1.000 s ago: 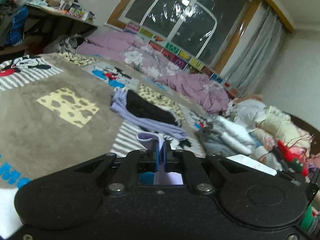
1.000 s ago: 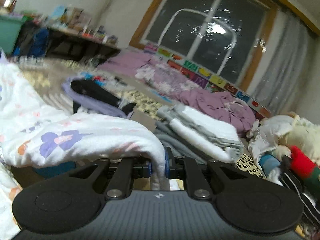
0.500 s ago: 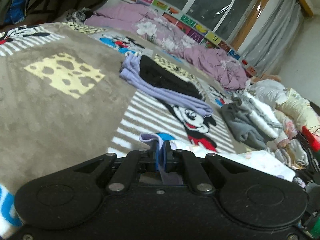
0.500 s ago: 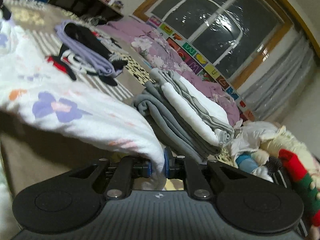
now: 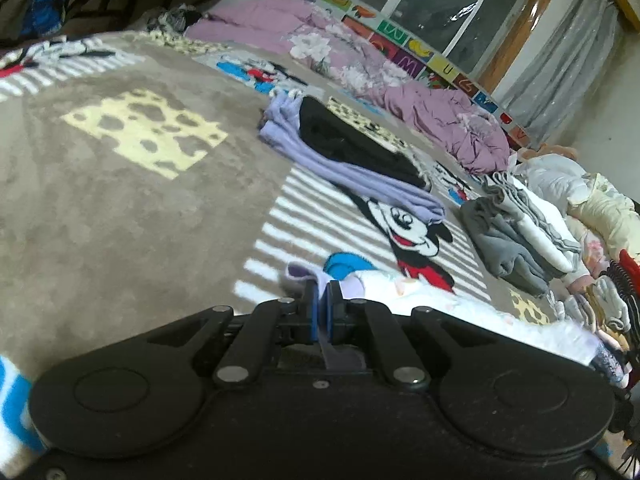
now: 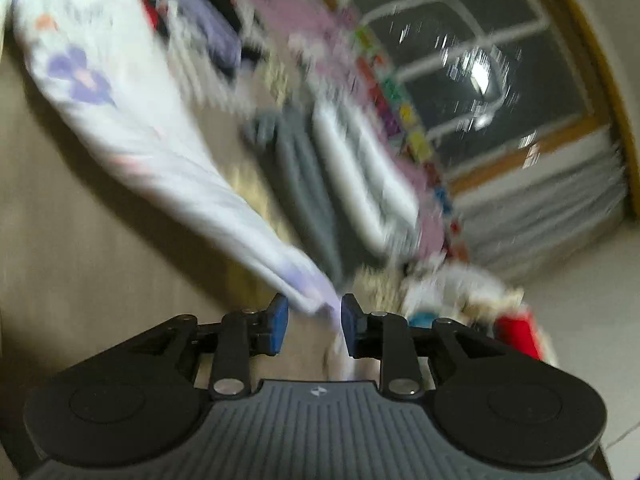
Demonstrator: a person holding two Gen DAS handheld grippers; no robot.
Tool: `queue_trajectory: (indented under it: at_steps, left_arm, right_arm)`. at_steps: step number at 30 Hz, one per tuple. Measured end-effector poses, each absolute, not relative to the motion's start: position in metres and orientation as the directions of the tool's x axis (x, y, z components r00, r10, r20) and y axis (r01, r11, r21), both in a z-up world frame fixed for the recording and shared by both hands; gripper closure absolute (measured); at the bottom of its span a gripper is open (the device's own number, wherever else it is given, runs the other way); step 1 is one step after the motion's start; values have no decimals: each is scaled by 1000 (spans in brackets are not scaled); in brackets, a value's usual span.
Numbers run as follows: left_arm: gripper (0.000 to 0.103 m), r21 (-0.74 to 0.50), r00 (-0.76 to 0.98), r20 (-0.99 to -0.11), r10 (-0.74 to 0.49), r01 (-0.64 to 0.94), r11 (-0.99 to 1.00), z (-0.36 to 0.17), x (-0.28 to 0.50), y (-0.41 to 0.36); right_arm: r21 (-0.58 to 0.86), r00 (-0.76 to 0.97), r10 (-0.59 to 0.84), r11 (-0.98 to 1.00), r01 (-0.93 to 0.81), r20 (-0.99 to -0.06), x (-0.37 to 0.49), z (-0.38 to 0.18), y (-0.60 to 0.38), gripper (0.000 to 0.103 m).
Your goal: Fold clothes
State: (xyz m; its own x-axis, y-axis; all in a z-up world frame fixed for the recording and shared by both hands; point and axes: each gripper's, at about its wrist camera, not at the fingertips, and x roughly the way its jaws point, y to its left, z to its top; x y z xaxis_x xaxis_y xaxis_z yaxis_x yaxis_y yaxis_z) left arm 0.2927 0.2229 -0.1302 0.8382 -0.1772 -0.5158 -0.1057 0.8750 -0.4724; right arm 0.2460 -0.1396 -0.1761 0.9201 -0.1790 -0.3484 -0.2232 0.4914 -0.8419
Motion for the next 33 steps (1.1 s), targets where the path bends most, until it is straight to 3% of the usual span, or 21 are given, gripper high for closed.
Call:
queue_trajectory:
  at_steps: [8, 13, 17, 19, 26, 33]
  left_arm:
    - [95, -471, 827, -536, -169, -127, 873, -128, 291, 225]
    - [67, -497, 843, -517, -153, -150, 855, -120, 276, 236]
    - [61, -543, 867, -471, -161, -142, 827, -111, 256, 246]
    - [52, -578, 882, -438, -174, -128, 806, -107, 243, 249]
    - [45, -632, 891, -397, -219, -92, 769, -101, 196, 240]
    - [44, -679, 863, -434, -260, -124, 723, -116, 168, 220]
  right_arm:
    - [-723, 865, -252, 671, -167, -434, 233, -156, -186, 75]
    - [-470, 847, -215, 882, -46, -486, 215, -122, -222, 75]
    - [-245, 860, -131, 970, 7, -493, 190, -104, -246, 74]
    - [-128, 868, -74, 992, 12, -491, 174, -100, -253, 72]
    - [176, 882, 66, 984, 20, -466, 119, -112, -259, 69]
    - [385, 861, 132, 920, 78, -491, 80, -155, -268, 63]
